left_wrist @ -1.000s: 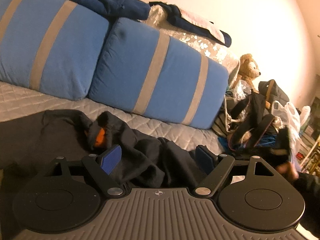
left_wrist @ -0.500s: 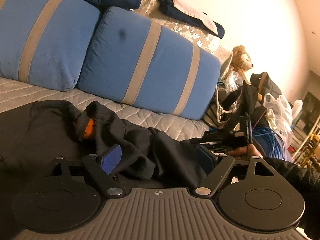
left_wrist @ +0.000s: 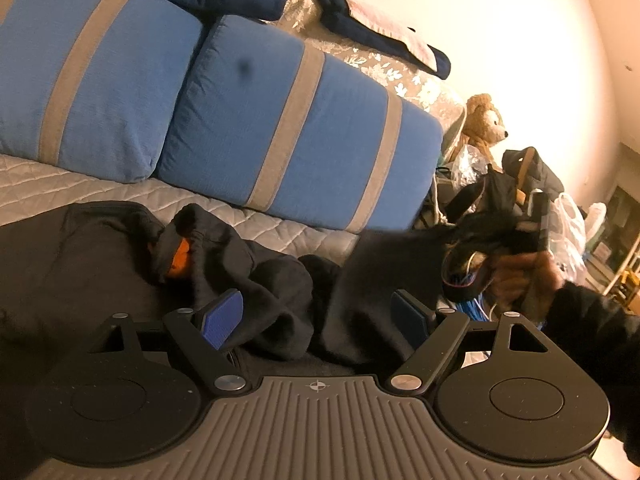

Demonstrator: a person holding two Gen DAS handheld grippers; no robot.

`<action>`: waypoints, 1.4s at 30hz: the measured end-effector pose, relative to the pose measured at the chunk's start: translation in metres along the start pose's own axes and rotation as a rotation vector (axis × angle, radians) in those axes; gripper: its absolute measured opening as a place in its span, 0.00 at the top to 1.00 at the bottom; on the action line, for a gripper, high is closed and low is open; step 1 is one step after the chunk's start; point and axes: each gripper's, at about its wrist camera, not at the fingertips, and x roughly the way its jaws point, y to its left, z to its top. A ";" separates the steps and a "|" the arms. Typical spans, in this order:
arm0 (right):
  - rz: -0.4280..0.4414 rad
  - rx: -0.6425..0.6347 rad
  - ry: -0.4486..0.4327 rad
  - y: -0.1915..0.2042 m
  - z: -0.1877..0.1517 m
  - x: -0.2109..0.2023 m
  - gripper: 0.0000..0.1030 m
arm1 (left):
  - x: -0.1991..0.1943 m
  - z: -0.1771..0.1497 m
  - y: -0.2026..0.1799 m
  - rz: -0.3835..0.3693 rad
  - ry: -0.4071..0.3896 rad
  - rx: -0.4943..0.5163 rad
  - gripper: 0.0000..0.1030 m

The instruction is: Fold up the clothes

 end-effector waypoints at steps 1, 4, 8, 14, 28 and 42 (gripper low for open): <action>0.004 0.011 -0.014 -0.004 0.001 -0.009 0.96 | 0.000 0.000 0.000 0.000 -0.001 0.000 0.21; -0.051 0.030 0.025 -0.027 -0.020 -0.018 0.96 | 0.000 0.000 -0.001 -0.003 -0.002 0.001 0.21; -0.133 0.119 0.127 -0.069 -0.062 -0.012 0.96 | -0.001 0.001 -0.001 -0.001 -0.002 0.005 0.21; -0.136 0.297 0.190 -0.113 -0.092 -0.012 0.88 | -0.001 0.002 -0.001 0.008 -0.006 0.002 0.21; -0.122 0.531 0.052 -0.155 -0.091 -0.022 0.52 | -0.003 0.001 -0.001 0.018 -0.017 0.001 0.21; -0.229 0.501 0.028 -0.156 -0.082 -0.004 0.54 | -0.001 0.001 -0.001 0.020 -0.014 0.000 0.21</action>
